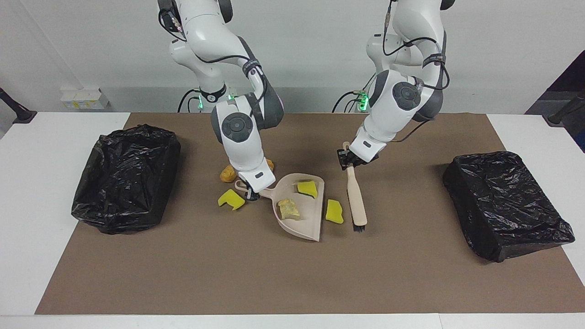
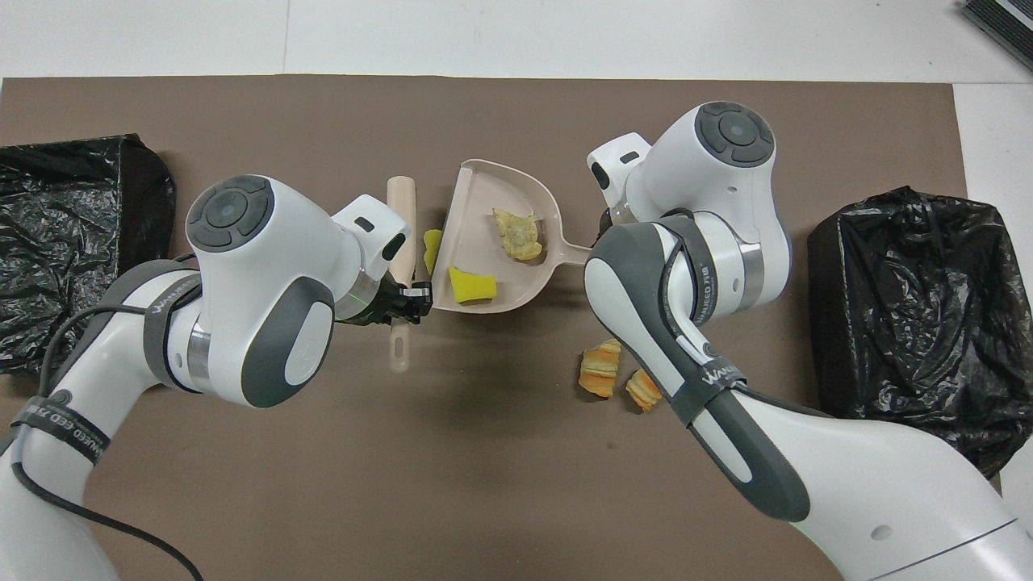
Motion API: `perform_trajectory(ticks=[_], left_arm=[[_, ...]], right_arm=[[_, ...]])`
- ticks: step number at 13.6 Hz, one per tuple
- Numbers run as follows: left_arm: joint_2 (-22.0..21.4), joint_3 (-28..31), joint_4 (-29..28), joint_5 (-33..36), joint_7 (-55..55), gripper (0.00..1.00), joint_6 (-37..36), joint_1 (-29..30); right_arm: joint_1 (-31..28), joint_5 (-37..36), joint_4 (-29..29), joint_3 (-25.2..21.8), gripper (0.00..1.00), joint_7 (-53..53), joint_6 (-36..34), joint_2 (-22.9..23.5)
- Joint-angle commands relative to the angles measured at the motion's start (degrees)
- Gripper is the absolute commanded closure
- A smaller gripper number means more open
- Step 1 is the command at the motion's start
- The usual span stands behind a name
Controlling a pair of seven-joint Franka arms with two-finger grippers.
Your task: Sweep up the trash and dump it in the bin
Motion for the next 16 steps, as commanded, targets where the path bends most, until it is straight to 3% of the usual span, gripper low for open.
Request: perform_trajectory(ticks=[1,3,11,16], left_arm=[[0.5,0.05,-2.66,0.03,0.14,1.0,2.51,1.32],[1.21,-0.04,-7.32,0.03,0.14,1.0,9.8,0.71],[0.42,-0.56,-9.01,-4.19,-0.74,1.0,8.6,-9.39],[0.68,0.05,-8.39,-3.49,-0.04,1.0,7.72,-5.03]], right_arm=[[0.1,-1.18,-3.38,0.2,1.0,-0.81,2.16,-2.2],[1.06,-1.18,-4.17,0.2,1.0,0.58,3.65,-2.2],[1.16,-1.0,-4.08,0.28,1.0,2.0,4.01,-2.03],[1.07,-0.21,-4.08,0.28,1.0,2.09,3.92,-2.03]])
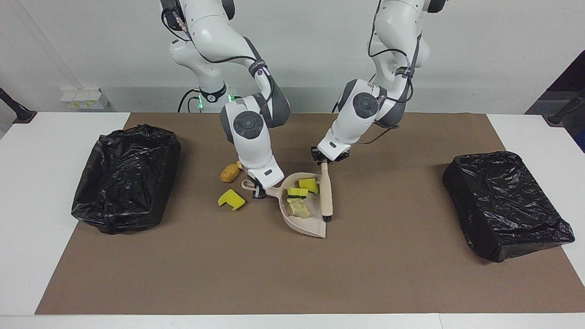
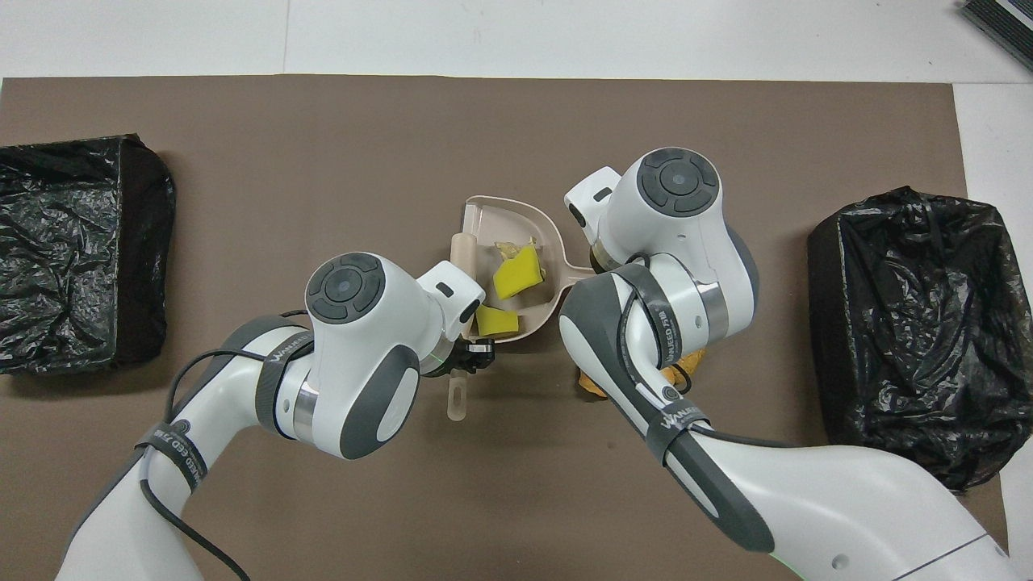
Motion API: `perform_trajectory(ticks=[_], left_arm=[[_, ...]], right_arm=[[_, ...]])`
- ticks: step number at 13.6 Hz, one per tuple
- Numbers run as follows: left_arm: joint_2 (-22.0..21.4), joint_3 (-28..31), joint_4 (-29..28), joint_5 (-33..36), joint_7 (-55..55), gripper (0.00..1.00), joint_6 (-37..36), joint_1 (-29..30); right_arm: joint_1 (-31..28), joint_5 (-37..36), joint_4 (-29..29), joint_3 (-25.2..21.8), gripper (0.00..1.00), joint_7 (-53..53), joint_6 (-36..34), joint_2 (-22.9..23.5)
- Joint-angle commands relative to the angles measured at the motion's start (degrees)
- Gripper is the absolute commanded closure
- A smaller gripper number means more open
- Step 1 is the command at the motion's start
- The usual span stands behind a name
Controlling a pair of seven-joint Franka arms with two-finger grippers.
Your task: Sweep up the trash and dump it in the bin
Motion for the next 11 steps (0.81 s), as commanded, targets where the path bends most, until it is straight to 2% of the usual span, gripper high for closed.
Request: perform_trajectory(ticks=[1,3,6,9,11], left_arm=[[-0.93,0.33,0.13,0.12,0.4,1.0,-0.65,4.2],[-0.93,0.33,2.5,1.52,0.31,1.0,-2.23,7.45],[-1.81,1.12,4.18,3.19,0.05,1.0,-5.39,9.48],[-4.27,1.65,5.5,5.65,-0.04,1.0,-10.31,10.1],[-5.06,1.39,4.8,5.66,-0.39,1.0,-10.85,9.76]], right_arm=[[-0.66,0.09,-1.95,0.46,1.0,1.58,1.14,-1.72],[-1.53,0.79,-1.51,0.46,1.0,0.88,0.79,-2.07],[-3.9,6.05,-1.24,0.46,1.0,-3.77,-0.09,-4.35],[-6.72,7.12,-0.98,0.46,1.0,-4.66,-6.05,-9.08],[-10.74,7.12,1.03,0.46,1.0,-5.8,-13.24,-11.73]])
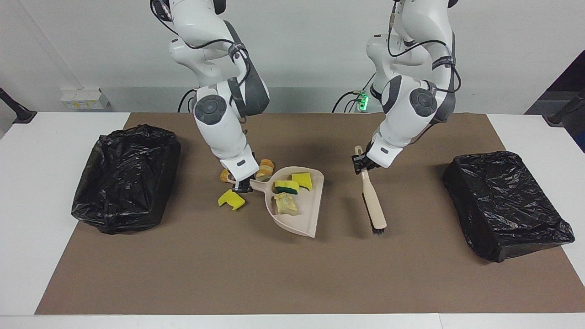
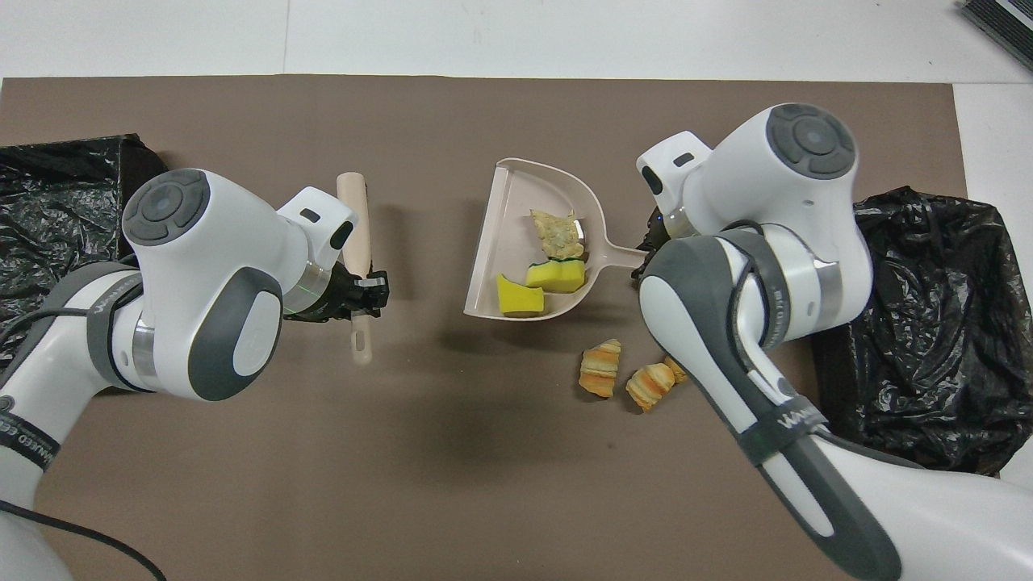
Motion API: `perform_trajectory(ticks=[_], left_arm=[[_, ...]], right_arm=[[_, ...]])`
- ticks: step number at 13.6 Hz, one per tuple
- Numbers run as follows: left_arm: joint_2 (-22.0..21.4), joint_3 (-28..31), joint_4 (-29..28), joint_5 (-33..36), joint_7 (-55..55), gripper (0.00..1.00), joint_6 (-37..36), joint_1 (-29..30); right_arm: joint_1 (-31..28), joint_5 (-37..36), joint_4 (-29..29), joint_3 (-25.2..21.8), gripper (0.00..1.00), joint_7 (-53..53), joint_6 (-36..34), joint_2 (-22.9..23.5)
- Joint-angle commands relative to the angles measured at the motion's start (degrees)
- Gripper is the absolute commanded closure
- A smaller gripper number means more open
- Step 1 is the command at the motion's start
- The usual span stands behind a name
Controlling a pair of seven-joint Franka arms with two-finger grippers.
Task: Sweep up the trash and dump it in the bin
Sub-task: 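Carry the dustpan to the trash bag with the right gripper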
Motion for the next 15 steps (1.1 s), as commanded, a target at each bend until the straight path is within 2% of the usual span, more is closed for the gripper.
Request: perform_trajectory(ticks=[1,5,8,9,12,15], left_arm=[[-2.1,-0.38,-1.35,1.15,-2.14,1.0,-1.52,-0.6],[-6.13,-0.64,-7.14,1.15,-7.94,1.0,0.06,-6.91],[-12.36,-0.82,-16.7,0.98,-12.84,1.0,4.78,-14.37],[-14.56,-0.82,-20.31,0.98,-15.22,1.0,7.33,-16.92],[-17.83,-0.91,-25.17,-0.6,-18.31,1.0,9.81,-22.64],[-17.83,-0.91,-28.33,-4.45,-20.69,1.0,15.24,-27.05]], right_arm=[[-6.34,1.48,2.42,0.52,1.0,-5.37,-8.58,-3.98],[-16.89,1.31,4.9,0.26,1.0,-16.79,-15.73,-6.53],[-25.41,-0.88,5.42,-0.18,1.0,-27.59,-18.55,-6.97],[-27.61,-3.59,5.34,-0.18,1.0,-30.15,-18.64,-7.06],[-31.75,-13.78,3.59,-0.18,1.0,-37.88,-17.5,-8.55],[-35.88,-22.39,-2.81,-0.18,1.0,-44.21,-8.83,-11.8]])
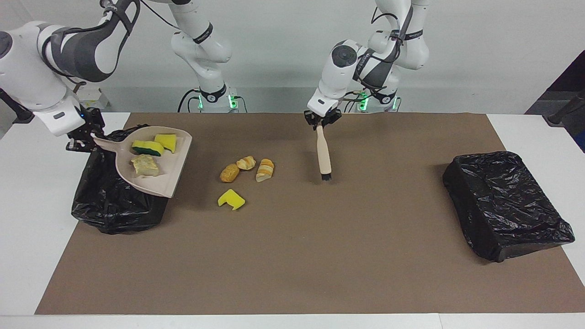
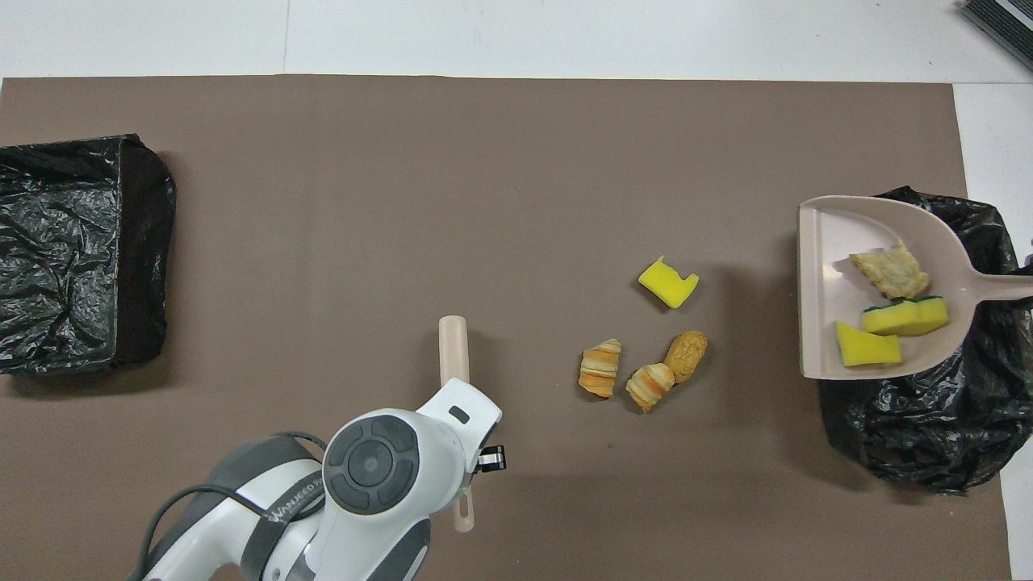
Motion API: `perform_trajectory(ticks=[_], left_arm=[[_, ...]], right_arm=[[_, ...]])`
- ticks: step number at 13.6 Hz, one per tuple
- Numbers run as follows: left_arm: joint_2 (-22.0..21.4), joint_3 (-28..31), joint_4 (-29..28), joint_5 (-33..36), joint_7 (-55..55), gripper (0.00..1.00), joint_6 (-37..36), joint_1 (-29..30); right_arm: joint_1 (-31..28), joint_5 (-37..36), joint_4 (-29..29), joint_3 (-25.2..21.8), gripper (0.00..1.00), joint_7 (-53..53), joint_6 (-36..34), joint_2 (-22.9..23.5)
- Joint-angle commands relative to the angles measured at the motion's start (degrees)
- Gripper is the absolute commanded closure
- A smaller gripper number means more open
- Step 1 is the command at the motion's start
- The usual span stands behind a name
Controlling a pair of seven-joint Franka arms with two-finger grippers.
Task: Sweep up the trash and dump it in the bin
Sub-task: 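Carry the dustpan to the trash bag with the right gripper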
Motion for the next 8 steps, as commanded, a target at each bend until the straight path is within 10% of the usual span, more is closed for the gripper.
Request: perform_trajectory(ticks=[1,8], left_arm=[[-1.85,1.0,-5.03,-4.68,-1.06,1.0,6.45,-3.88],[-2.55,1.0,-11.72,-7.96,-3.42,1.0,14.56,-11.45]], right_arm=[[-3.31,-7.23,-6.23,0.78,1.0,-4.83,6.22,-4.31],[1.42,-32.21,-18.7,1.4,1.0,15.19,14.15,-8.97]])
